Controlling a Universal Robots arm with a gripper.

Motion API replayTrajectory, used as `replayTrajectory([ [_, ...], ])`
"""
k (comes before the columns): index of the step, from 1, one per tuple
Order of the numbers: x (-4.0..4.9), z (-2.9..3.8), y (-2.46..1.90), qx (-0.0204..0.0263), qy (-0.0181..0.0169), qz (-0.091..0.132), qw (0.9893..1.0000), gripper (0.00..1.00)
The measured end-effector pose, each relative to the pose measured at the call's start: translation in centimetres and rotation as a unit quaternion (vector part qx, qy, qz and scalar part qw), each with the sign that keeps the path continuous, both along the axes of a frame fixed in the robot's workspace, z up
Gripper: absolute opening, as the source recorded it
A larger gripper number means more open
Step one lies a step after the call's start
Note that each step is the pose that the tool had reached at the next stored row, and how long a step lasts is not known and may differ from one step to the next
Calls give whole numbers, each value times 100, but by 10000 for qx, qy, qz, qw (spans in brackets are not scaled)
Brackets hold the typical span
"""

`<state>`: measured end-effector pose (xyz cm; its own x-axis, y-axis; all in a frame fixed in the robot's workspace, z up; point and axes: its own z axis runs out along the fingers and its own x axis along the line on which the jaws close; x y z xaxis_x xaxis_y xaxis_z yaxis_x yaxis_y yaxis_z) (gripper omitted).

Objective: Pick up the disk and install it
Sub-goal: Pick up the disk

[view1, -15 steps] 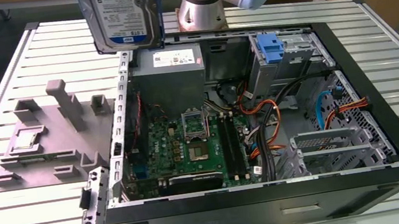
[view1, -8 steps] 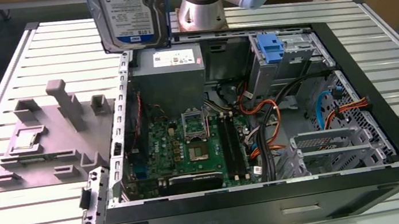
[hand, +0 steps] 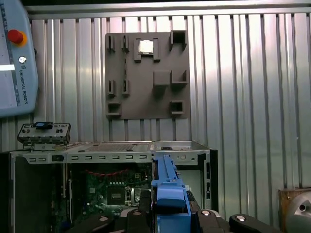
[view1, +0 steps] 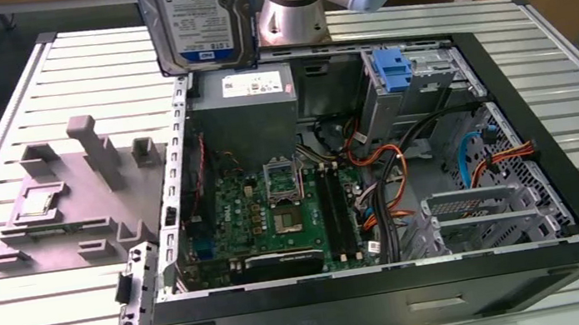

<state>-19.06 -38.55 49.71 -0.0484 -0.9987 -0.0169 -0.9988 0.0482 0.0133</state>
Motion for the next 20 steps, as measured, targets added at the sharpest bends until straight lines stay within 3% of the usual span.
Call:
replayTrajectory([
  [3,46,0,0,66,0,0,10000,37],
  [9,97,0,-26,70,0,0,10000,37],
  [20,127,0,-176,70,0,0,10000,37],
])
